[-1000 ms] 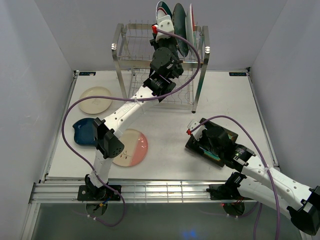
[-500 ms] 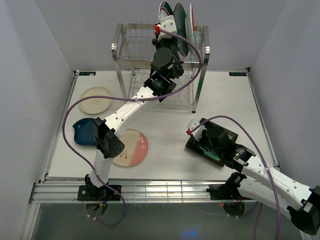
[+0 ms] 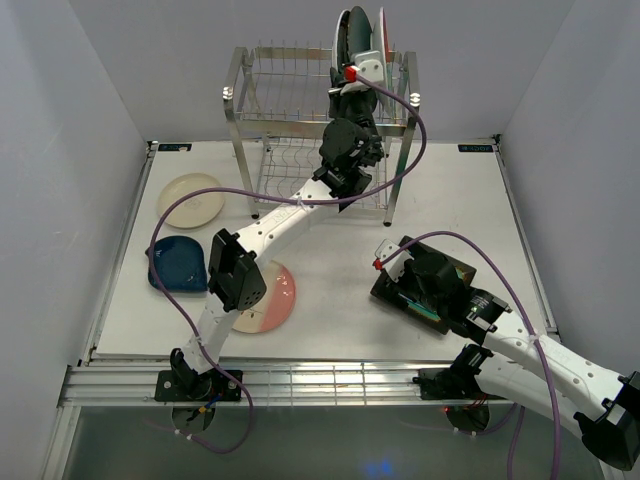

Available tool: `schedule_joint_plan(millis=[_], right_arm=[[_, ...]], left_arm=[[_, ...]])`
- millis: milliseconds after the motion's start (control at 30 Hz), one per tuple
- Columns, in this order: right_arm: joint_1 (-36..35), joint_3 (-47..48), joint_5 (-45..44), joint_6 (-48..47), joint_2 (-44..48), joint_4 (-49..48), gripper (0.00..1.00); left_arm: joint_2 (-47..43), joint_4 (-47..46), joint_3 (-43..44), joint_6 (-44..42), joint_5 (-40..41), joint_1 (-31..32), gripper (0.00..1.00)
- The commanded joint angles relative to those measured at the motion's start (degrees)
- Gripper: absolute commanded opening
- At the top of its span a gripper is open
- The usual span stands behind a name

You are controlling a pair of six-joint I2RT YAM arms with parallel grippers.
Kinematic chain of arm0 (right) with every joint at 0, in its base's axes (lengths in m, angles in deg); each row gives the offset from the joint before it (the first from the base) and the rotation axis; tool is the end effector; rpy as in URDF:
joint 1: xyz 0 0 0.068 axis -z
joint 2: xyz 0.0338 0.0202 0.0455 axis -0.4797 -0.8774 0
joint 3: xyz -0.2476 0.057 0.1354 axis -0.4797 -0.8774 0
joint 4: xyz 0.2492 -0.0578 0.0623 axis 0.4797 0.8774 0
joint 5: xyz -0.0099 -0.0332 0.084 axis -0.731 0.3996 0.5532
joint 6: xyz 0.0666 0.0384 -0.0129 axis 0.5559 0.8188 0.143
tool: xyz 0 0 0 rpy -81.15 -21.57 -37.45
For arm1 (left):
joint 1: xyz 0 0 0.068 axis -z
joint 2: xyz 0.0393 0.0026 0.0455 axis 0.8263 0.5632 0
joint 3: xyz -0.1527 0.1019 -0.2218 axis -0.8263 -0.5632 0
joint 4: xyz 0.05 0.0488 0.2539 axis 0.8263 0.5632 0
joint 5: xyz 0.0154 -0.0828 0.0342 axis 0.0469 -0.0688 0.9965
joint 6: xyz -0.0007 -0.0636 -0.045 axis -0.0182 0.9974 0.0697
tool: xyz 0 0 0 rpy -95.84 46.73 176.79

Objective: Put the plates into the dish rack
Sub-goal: Insert the plate into the dish rack.

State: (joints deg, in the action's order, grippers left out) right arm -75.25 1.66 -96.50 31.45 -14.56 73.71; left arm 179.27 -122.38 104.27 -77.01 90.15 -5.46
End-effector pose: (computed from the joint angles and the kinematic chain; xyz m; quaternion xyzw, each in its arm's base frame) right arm 0.1445 0.1256 0.2424 -0.4399 0.7401 -0.0260 0.5080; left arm 0.3694 -0.3569 0.4895 -0.0750 0.5568 0.0941 0.8219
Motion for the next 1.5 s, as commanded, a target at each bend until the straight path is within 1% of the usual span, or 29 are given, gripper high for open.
schedule_joint_plan(millis=[0,233,300,400,467,533,600,633,767,867,900,1067,1300,1467], right_arm=[[-0.3,0.0,-0.5,0.8,0.8,-2.1,0.90],[-0.3,-0.1,-0.5,0.9,0.8,-2.2,0.90],[-0.3,0.0,-0.4,0.9,0.8,-2.2,0.90],[-0.4,-0.1,-0.4,0.9,0.8,-2.1,0.90],[-0.3,-0.1,-0.5,0.9,0.8,-2.1,0.90],[-0.3,0.0,-0.5,0.9,0.8,-2.1,0.90],[-0.5,-0.1,-0.5,0.9,0.7,-2.1,0.90],[-0.4,0.0,-0.4,0.8,0.6,-2.2,0.90],[-0.5,-0.1,-0.6,0.8,0.5,-2.1,0.90],[-0.5,0.0,-0.6,0.8,0.5,-2.1,0.90],[-0.5,-0.1,-0.5,0.9,0.5,-2.1,0.90],[-0.6,-0.1,-0.6,0.9,0.5,-2.1,0.90],[-0.8,-0.1,-0.5,0.9,0.5,-2.2,0.90],[-0.7,-0.1,-0.6,0.9,0.5,-2.1,0.90]], left_arm=[[-2.8,-7.0,1.4,-2.7,-4.2,1.9,0.00],[-2.8,-7.2,1.4,-3.0,-5.1,2.8,0.01],[-3.1,-7.1,0.9,-2.6,-4.9,2.7,0.08],[-4.5,-6.9,-0.7,-1.4,-4.7,2.9,0.17],[-5.7,-6.8,-2.6,-0.1,-4.7,2.8,0.20],[-6.3,-6.7,-3.8,0.6,-4.7,2.8,0.25],[-6.7,-6.2,-4.0,1.5,-4.7,2.8,0.30],[-6.8,-5.8,-3.8,1.7,-4.7,2.9,0.35],[-7.2,-5.1,-3.4,2.2,-4.5,2.8,0.44],[-7.6,-3.7,-3.3,3.6,-4.5,2.7,0.46],[-7.9,-1.9,-3.3,4.4,-4.5,2.7,0.47],[-10.1,5.5,-3.0,12.6,-5.2,1.2,0.49],[-11.6,10.7,-3.3,18.2,-5.6,-0.6,0.52],[-12.6,11.6,-3.5,19.2,-5.9,-0.8,0.61]])
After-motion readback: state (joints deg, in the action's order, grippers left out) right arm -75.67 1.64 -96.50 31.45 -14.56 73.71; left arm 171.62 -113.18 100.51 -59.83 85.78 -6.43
